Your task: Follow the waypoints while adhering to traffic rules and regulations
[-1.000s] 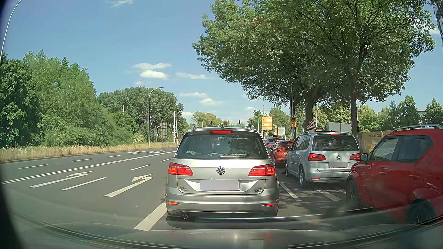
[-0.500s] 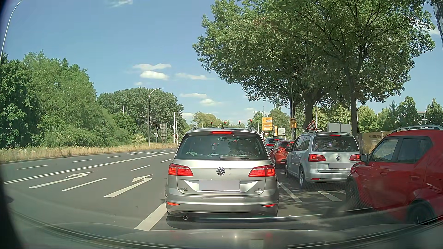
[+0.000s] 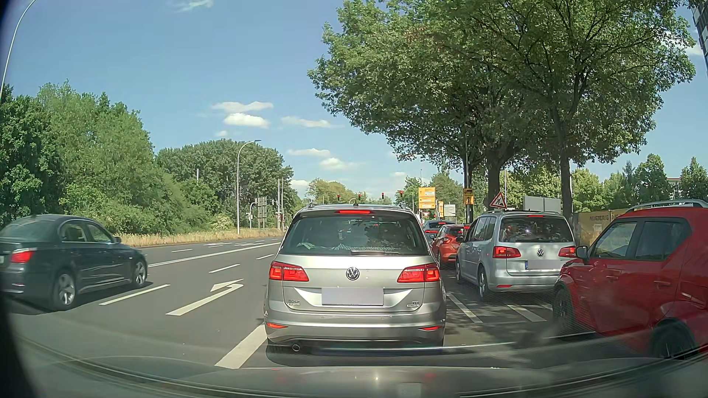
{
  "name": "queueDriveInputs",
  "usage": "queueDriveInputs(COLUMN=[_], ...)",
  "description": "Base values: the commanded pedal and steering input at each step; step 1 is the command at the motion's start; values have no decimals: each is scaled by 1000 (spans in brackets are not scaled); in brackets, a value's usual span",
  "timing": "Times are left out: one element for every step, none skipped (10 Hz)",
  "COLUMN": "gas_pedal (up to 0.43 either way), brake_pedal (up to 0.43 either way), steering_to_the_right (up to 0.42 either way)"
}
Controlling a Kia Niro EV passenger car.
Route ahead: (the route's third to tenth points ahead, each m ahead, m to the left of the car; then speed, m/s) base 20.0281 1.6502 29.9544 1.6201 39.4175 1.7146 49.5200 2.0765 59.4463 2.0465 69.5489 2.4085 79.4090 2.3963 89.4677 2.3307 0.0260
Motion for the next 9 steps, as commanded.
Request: queueDriveInputs(gas_pedal=[0,0,0,0,0,0,0,0,0], brake_pedal=[311,311,311,317,323,317,311,311,311], steering_to_the_right=[-1,-2,-2,-1,-2,-2,-1,-2,-2])
